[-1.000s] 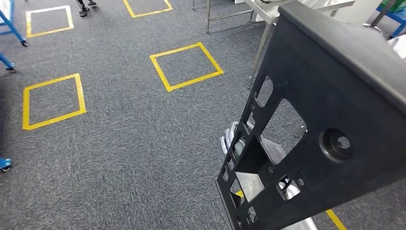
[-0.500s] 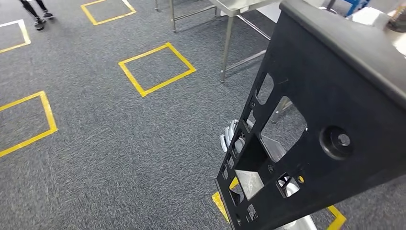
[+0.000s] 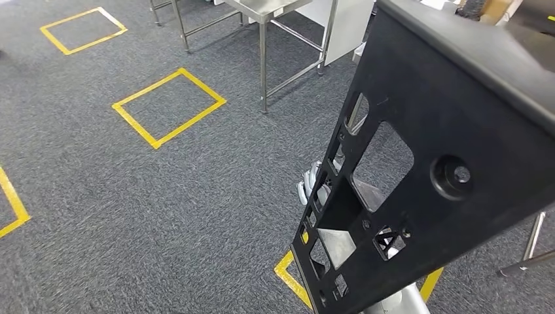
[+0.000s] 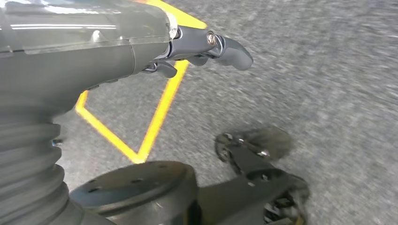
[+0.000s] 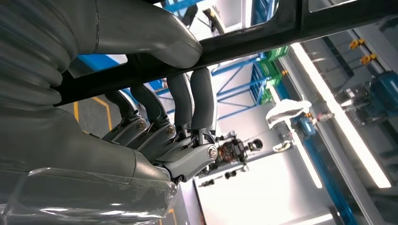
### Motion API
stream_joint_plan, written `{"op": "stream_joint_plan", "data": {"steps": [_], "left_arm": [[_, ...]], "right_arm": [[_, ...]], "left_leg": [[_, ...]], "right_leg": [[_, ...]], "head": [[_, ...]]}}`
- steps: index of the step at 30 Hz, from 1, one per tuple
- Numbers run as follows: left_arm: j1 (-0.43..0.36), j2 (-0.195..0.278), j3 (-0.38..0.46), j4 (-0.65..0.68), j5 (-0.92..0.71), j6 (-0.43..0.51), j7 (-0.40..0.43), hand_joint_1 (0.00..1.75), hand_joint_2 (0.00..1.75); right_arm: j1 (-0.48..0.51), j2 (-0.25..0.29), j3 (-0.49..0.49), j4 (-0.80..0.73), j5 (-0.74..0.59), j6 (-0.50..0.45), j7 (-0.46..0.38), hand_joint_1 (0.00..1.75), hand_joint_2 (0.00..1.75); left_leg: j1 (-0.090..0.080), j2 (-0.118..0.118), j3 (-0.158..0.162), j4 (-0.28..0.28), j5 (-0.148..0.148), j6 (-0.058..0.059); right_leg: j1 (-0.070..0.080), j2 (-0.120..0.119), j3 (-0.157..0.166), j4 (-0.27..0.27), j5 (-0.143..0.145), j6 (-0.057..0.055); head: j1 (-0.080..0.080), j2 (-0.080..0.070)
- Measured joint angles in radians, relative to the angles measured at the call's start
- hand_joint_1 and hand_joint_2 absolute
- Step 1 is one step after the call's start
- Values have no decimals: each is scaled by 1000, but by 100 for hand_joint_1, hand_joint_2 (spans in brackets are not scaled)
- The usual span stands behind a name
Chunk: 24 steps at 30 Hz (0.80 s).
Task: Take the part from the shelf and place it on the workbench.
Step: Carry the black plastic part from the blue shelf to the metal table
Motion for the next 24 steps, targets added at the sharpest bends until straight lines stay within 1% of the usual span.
{"op": "stream_joint_plan", "data": {"steps": [1, 2, 3, 4, 5, 6, 7, 8, 9, 10, 11, 12, 13, 14, 15, 16, 17, 18, 19, 20, 21, 22, 23, 24], "left_arm": [[8, -2, 2, 0, 1, 8, 3, 0, 175], [17, -3, 3, 0, 1, 15, 5, 0, 175], [26, -4, 5, 0, 2, 22, 5, 0, 175], [34, -4, 7, 0, 3, 26, 5, 0, 175], [40, -4, 8, 0, 2, 28, 6, 0, 175], [44, -5, 9, 0, 0, 29, 7, 0, 175], [45, -7, 9, 0, -3, 27, 9, 0, 175], [45, -10, 9, 0, -8, 24, 11, 0, 175], [45, -12, 9, 0, -13, 21, 12, 0, 175], [46, -16, 9, 0, -19, 18, 13, 0, 175], [46, -18, 8, 0, -24, 15, 12, 0, 175], [46, -20, 7, 0, -29, 14, 9, 0, 175], [45, -22, 6, 0, -32, 14, 4, 0, 175], [44, -23, 5, 0, -36, 14, -3, 0, 175], [43, -25, 4, 0, -40, 14, -9, 0, 175], [42, -25, 2, 0, -44, 13, -14, 0, 175], [42, -25, 0, 0, -48, 12, -15, 0, 175], [42, -26, 0, 0, -50, 12, -12, 0, 175], [40, -26, -1, 0, -51, 13, -8, 0, 175], [38, -26, -1, 0, -52, 13, -2, 0, 175], [36, -25, -1, 0, -53, 13, 3, 0, 175], [34, -25, -1, 0, -55, 12, 8, 0, 175], [34, -25, -1, 0, -57, 12, 12, 0, 175], [35, -25, -1, 0, -60, 10, 16, 0, 175]], "right_arm": [[-3, 0, 0, 0, -4, -3, 3, 164, 175], [-4, 0, 0, 1, -6, -6, 7, 164, 175], [-5, 0, 0, 1, -7, -7, 9, 164, 175], [-3, -1, 0, 1, -7, -9, 9, 164, 175], [1, -2, 0, 1, -7, -10, 9, 164, 175], [5, -3, 0, 1, -7, -12, 9, 164, 175], [8, -5, 0, 1, -7, -15, 10, 164, 175], [10, -6, 0, 0, -8, -19, 10, 164, 175], [11, -7, 0, -2, -9, -22, 11, 164, 175], [13, -7, 0, -5, -10, -25, 12, 164, 175], [16, -8, 0, -10, -9, -27, 13, 164, 175], [21, -8, 0, -15, -7, -29, 15, 164, 175], [29, -8, -1, -22, -3, -31, 17, 164, 175], [39, -9, -1, -29, 1, -33, 17, 164, 175], [49, -10, -1, -36, 5, -35, 16, 164, 175], [57, -11, -2, -41, 9, -35, 13, 164, 175], [62, -11, -2, -44, 11, -33, 9, 164, 175], [65, -12, -2, -45, 12, -31, 5, 164, 175], [69, -13, -2, -45, 13, -28, 3, 164, 175], [74, -13, -2, -45, 13, -26, 1, 164, 175], [77, -14, -2, -45, 13, -23, 0, 164, 175], [80, -15, -2, -45, 13, -22, 0, 164, 175], [81, -16, -3, -45, 13, -20, 0, 164, 175], [81, -16, -4, -45, 13, -20, -1, 164, 175]], "left_leg": [[1, 13, 2, -5, 2, 5], [1, 26, 3, -7, 3, 9], [0, 39, 3, -9, 2, 12], [-1, 52, 3, -8, 0, 13], [-2, 65, 4, -8, -1, 13], [-2, 78, 5, -8, -3, 13], [-2, 89, 7, -8, -6, 12], [-3, 100, 11, -8, -8, 11], [-4, 109, 15, -8, -12, 8], [-6, 118, 19, -8, -15, 4], [-8, 127, 23, -9, -18, -1], [-9, 135, 25, -9, -21, -6], [-10, 145, 29, -11, -23, -11], [-9, 150, 33, -12, -26, -17], [-8, 139, 34, -5, -34, -23], [-7, 117, 27, 18, -51, -27], [-5, 90, 8, 64, -77, -30], [-5, 65, -21, 129, -108, -32], [-4, 53, -57, 201, -138, -33], [-4, 50, -87, 256, -154, -34], [-4, 49, -102, 279, -149, -33], [-4, 48, -97, 261, -124, -32], [-4, 42, -75, 206, -85, -30], [-3, 24, -46, 135, -48, -27]], "right_leg": [[1, -26, -15, 30, -19, 4], [2, -58, -39, 81, -47, 8], [2, -85, -72, 147, -79, 12], [1, -99, -106, 214, -105, 15], [-1, -105, -129, 259, -116, 17], [-3, -109, -135, 268, -108, 18], [-4, -113, -118, 233, -83, 17], [-2, -126, -82, 165, -47, 13], [2, -149, -42, 88, -19, 8], [7, -169, -9, 26, 2, 1], [13, -183, 9, -11, 9, -5], [17, -185, 13, -23, 7, -10], [18, -173, 12, -24, 8, -14], [15, -161, 14, -27, 10, -19], [11, -149, 18, -33, 12, -24], [7, -138, 23, -39, 15, -29], [3, -127, 27, -43, 17, -33], [4, -115, 28, -44, 18, -36], [5, -103, 29, -43, 18, -37], [5, -89, 29, -42, 17, -38], [6, -75, 30, -40, 16, -39], [6, -60, 31, -38, 14, -38], [6, -44, 33, -35, 12, -37], [4, -29, 34, -32, 9, -34]], "head": [[0, 0], [0, 0], [0, 0], [0, 0], [0, 0], [0, 0], [0, 0], [0, 0], [0, 0], [0, 0], [0, 0], [0, 0], [0, 0], [0, 0], [0, 0], [0, 0], [0, 0], [0, 0], [0, 0], [0, 0], [0, 0], [0, 0], [0, 0], [0, 0]]}}
